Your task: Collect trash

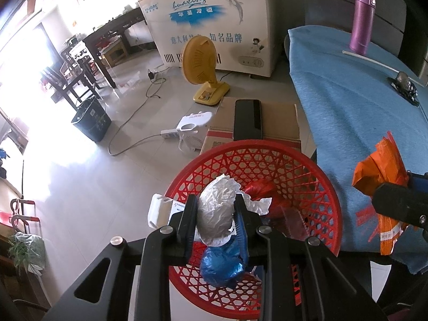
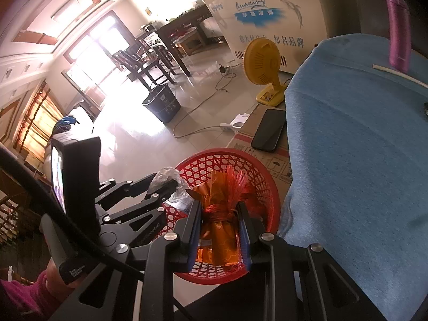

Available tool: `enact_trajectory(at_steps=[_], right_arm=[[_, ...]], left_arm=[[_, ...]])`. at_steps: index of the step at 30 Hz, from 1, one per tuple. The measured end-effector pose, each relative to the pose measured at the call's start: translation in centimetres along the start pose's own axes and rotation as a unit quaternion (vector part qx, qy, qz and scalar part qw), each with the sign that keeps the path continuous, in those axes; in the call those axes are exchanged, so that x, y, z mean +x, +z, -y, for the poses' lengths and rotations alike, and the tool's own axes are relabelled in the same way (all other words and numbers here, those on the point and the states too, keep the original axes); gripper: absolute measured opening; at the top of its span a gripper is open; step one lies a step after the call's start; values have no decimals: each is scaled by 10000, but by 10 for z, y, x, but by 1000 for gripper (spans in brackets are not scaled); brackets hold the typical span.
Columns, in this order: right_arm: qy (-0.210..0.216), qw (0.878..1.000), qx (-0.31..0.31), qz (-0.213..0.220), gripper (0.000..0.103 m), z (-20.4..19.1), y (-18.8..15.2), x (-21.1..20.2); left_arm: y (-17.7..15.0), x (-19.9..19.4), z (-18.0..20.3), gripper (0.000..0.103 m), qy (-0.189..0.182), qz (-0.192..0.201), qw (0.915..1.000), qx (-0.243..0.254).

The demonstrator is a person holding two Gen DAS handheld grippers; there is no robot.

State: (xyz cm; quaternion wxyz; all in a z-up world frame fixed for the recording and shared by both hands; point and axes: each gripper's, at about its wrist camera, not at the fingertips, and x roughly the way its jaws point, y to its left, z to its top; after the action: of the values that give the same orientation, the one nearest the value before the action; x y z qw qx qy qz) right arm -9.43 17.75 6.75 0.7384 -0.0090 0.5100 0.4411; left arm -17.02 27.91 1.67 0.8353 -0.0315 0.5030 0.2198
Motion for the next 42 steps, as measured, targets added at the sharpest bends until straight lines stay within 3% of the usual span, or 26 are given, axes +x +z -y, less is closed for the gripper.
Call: enact_trajectory(at_steps=[19, 30, 42], right_arm=[[74, 9999, 98, 62, 29, 1, 5, 2], [111, 9996, 207, 135, 30, 7, 4, 1], [135, 9983, 519, 220, 30, 27, -1, -10]], left_arm=[[0, 7, -4, 30, -5, -79, 10000, -12], [1, 6, -2, 62, 38, -59, 10000, -26], [6, -8, 18, 70, -34, 67, 9998, 206]])
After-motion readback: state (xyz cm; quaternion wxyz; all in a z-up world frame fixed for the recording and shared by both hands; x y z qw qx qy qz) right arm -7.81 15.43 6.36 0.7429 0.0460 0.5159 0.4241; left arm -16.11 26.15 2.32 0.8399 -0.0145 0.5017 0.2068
